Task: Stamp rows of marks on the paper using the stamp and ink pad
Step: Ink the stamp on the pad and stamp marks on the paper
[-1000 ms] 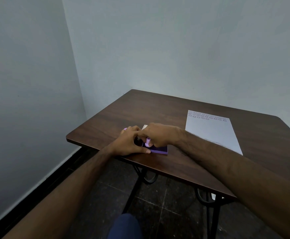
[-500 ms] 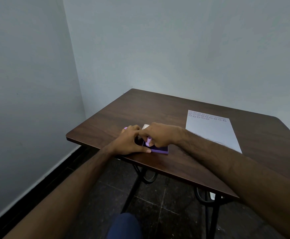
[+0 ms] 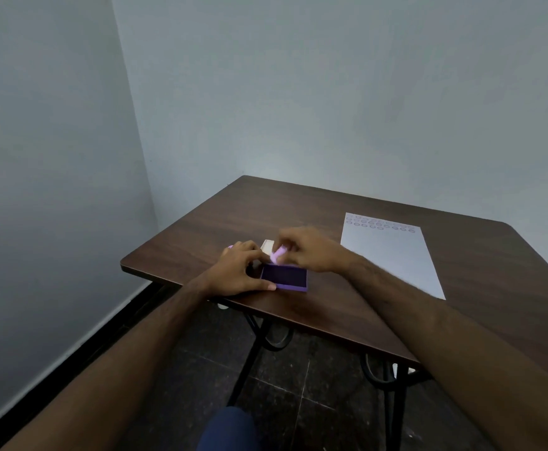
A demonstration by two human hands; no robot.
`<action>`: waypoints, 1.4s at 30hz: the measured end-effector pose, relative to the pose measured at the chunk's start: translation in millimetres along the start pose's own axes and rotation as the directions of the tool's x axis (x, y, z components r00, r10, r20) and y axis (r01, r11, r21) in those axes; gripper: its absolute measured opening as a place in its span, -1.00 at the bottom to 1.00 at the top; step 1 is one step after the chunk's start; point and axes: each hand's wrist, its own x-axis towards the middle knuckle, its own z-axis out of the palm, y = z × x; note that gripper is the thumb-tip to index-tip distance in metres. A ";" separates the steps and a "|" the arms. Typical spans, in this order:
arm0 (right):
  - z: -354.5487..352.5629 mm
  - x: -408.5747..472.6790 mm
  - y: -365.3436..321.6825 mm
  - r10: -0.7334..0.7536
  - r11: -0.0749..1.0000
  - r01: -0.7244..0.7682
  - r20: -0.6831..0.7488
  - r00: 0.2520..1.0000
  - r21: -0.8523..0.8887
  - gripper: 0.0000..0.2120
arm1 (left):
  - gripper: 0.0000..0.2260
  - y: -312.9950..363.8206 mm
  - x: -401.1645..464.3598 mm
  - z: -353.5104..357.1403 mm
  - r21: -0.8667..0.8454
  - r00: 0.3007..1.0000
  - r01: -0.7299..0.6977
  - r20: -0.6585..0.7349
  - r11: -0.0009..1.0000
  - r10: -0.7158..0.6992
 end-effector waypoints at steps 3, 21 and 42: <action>-17.7 -28.9 23.1 0.237 0.846 -0.084 -0.231 0.944 0.526 -0.86 | -0.44 1.8 2.2 0.5 0.027 1.000 -0.011 0.014 1.000 0.011; -24.9 -138.5 122.8 0.542 0.839 -0.453 -0.401 0.738 0.301 -0.97 | -0.59 133.7 95.6 73.1 0.234 0.980 -0.196 0.073 0.952 0.184; -87.2 -312.3 129.7 0.446 0.745 -0.343 -0.045 0.894 0.572 -0.77 | -0.55 153.4 102.9 107.6 0.204 0.963 -0.227 0.191 0.952 0.189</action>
